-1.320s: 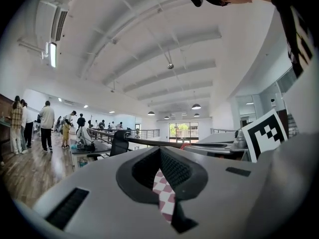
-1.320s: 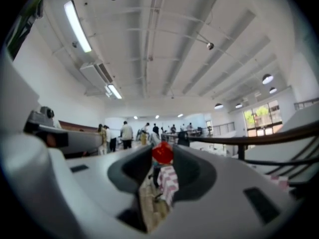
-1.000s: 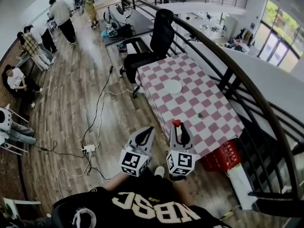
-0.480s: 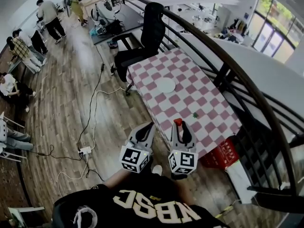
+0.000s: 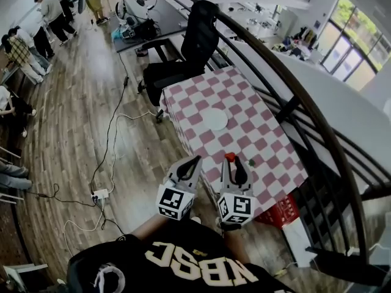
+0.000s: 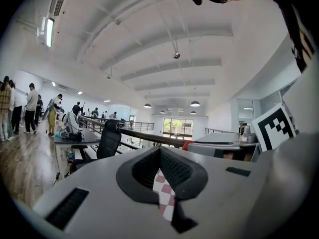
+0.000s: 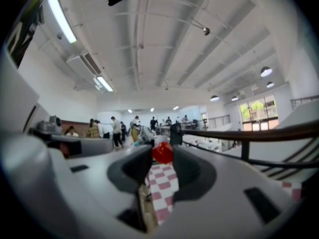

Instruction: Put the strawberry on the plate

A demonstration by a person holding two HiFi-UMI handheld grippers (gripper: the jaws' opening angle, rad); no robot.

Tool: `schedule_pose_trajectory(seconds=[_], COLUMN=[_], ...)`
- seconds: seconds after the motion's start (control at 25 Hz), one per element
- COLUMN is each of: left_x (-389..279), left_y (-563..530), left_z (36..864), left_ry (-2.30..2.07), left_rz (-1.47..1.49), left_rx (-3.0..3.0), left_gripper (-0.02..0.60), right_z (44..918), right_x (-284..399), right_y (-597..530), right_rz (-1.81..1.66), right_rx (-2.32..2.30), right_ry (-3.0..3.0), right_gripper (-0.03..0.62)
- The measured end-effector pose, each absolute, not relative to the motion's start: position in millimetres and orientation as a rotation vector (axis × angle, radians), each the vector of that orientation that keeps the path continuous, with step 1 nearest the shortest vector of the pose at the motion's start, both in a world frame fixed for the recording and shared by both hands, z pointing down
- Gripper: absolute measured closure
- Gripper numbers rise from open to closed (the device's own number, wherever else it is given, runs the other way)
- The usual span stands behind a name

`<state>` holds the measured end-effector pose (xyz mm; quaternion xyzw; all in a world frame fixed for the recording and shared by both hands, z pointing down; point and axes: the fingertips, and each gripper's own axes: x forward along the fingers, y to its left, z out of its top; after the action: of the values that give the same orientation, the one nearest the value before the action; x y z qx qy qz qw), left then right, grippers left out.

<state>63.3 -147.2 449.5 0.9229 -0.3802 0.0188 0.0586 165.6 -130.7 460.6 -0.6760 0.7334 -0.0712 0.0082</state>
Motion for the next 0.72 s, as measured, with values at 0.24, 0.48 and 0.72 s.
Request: schedule_pose_trajectory(seconds=[0.24, 0.48, 0.72], left_x=[50, 26, 31], left_y=[-212, -273, -317], left_z=[454, 473, 518], left_ry=[-1.109, -1.08, -0.885], left_rz=[0.056, 0.059, 0.2], left_rx=[2.8, 2.782, 2.879], left_gripper=[0.568, 0.568, 0.568], right_z=[461, 489, 530], right_x=[165, 171, 189], right_y=[-193, -245, -276], right_rz=[-0.174, -0.248, -0.305], right_rx=[-2.176, -2.257, -2.265], right_ry=[2.317, 2.335, 2.453], right_gripper=[0.461, 0.461, 0.461])
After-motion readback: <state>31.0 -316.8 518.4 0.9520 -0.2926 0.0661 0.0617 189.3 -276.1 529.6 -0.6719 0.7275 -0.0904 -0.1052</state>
